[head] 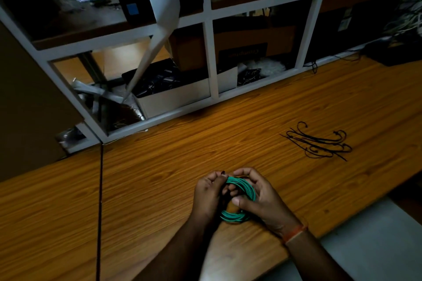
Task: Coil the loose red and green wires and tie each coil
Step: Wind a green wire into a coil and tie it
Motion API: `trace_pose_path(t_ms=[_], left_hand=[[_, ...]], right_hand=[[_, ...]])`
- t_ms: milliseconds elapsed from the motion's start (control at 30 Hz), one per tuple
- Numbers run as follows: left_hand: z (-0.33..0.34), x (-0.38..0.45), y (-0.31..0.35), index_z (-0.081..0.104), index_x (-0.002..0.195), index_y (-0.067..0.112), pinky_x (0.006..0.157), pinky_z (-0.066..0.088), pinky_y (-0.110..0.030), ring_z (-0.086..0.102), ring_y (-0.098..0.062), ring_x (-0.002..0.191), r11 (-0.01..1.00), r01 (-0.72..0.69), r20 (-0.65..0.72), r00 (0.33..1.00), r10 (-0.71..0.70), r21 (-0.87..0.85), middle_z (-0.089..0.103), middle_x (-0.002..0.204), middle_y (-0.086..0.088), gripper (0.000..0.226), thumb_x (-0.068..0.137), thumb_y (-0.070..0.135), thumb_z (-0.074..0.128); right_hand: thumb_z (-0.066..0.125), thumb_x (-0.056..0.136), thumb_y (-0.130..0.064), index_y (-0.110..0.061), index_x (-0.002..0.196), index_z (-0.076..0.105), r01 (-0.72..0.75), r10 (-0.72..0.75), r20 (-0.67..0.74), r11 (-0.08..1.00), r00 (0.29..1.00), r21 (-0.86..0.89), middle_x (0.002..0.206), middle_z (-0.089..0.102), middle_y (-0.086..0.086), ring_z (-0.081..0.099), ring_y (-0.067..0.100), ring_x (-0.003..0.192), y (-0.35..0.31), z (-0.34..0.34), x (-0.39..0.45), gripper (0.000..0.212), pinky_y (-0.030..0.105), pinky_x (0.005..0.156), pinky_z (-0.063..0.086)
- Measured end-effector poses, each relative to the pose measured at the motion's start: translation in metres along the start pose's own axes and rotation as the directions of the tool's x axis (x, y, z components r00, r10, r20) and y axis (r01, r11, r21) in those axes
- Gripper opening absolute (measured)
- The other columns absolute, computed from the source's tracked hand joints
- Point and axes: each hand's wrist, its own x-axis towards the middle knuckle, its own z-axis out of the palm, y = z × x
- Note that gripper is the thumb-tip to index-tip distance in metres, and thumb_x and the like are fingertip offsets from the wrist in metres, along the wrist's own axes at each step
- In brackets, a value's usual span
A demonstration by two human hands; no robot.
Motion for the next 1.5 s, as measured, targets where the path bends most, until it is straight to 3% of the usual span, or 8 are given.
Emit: trace_pose_path(t_ms=[333, 500, 633, 867, 1133, 1333, 1433, 1500], left_hand=[[-0.001, -0.002, 0.001, 0.065, 0.078, 0.009, 0.056, 0.039, -0.029, 0.049, -0.019, 0.057, 1.0, -0.004, 0.009, 1.0, 0.004, 0.029, 0.048, 0.06, -0.009, 0.016, 0.089, 0.021, 0.067], [0.0, -0.005, 0.002, 0.061, 0.073, 0.012, 0.053, 0.035, -0.026, 0.043, -0.014, 0.054, 0.997, -0.036, 0.001, 0.999, 0.036, 0.061, 0.046, 0.061, -0.007, 0.025, 0.098, 0.012, 0.063], [0.0, -0.003, 0.001, 0.059, 0.074, 0.011, 0.049, 0.034, -0.023, 0.041, -0.013, 0.052, 0.997, -0.036, 0.007, 0.999, 0.036, 0.073, 0.044, 0.061, -0.007, 0.024, 0.098, 0.012, 0.062], [0.0, 0.0, -0.001, 0.063, 0.073, 0.016, 0.053, 0.035, -0.026, 0.043, -0.014, 0.056, 0.994, -0.031, 0.005, 1.0, 0.031, 0.1, 0.048, 0.066, -0.008, 0.016, 0.087, 0.023, 0.066], [-0.003, 0.002, -0.004, 0.062, 0.066, 0.019, 0.052, 0.031, -0.027, 0.042, -0.012, 0.052, 0.98, -0.052, 0.009, 0.999, 0.051, 0.192, 0.049, 0.058, -0.003, 0.024, 0.087, 0.027, 0.067], [-0.007, 0.004, -0.006, 0.059, 0.063, 0.019, 0.058, 0.031, -0.033, 0.042, -0.017, 0.059, 0.957, -0.103, 0.05, 0.994, 0.093, 0.271, 0.05, 0.06, -0.006, 0.033, 0.092, 0.032, 0.068], [-0.008, 0.004, -0.007, 0.065, 0.072, 0.004, 0.064, 0.035, -0.037, 0.049, -0.023, 0.067, 0.956, -0.093, 0.082, 0.994, 0.072, 0.278, 0.058, 0.068, -0.014, 0.037, 0.092, 0.035, 0.069], [-0.007, 0.003, -0.008, 0.064, 0.081, -0.008, 0.067, 0.036, -0.039, 0.051, -0.027, 0.071, 0.965, -0.068, 0.081, 0.995, 0.049, 0.252, 0.061, 0.073, -0.019, 0.047, 0.091, 0.038, 0.07]], right_hand=[[0.084, 0.078, -0.007, -0.021, 0.13, 0.056, 0.092, -0.083, 0.042, 0.934, 0.996, -0.346, 0.129, 0.063, -0.004, 0.061, 0.019, 0.121, 0.002, -0.005, -0.017, 0.06, 0.046, 0.097, 0.054], [0.071, 0.085, -0.041, -0.026, 0.109, 0.068, 0.253, -0.366, -0.075, 0.763, 0.928, -0.595, 0.123, 0.059, -0.008, 0.058, 0.017, 0.121, -0.002, 0.001, -0.024, 0.029, 0.034, 0.096, 0.051], [0.072, 0.084, -0.036, -0.028, 0.101, 0.068, 0.184, -0.469, -0.125, 0.558, 0.874, -0.809, 0.102, 0.054, -0.013, 0.058, 0.007, 0.098, -0.002, 0.001, -0.025, 0.019, 0.032, 0.075, 0.054], [0.074, 0.082, -0.02, -0.03, 0.112, 0.068, 0.155, -0.403, -0.121, 0.587, 0.907, -0.794, 0.089, 0.057, -0.016, 0.06, 0.006, 0.076, -0.004, 0.005, -0.03, 0.033, 0.018, 0.064, 0.049], [0.069, 0.077, -0.035, -0.029, 0.116, 0.064, 0.095, -0.269, 0.014, 0.289, 0.963, -0.953, 0.103, 0.067, -0.003, 0.064, 0.021, 0.095, -0.004, 0.011, -0.024, 0.04, 0.035, 0.08, 0.055], [0.072, 0.088, -0.007, -0.026, 0.101, 0.077, 0.209, -0.385, -0.063, 0.625, 0.921, -0.752, 0.096, 0.071, -0.014, 0.067, 0.002, 0.092, -0.01, 0.012, -0.028, 0.023, 0.021, 0.078, 0.054], [0.069, 0.089, 0.008, -0.016, 0.109, 0.075, 0.13, -0.187, -0.132, 0.926, 0.974, -0.354, 0.106, 0.076, -0.001, 0.072, 0.014, 0.105, -0.013, 0.016, -0.028, 0.031, 0.025, 0.092, 0.056], [0.066, 0.09, 0.01, -0.012, 0.108, 0.074, 0.098, -0.135, -0.162, 0.971, 0.978, -0.219, 0.107, 0.077, 0.003, 0.072, 0.016, 0.106, -0.013, 0.018, -0.026, 0.03, 0.025, 0.092, 0.055]])
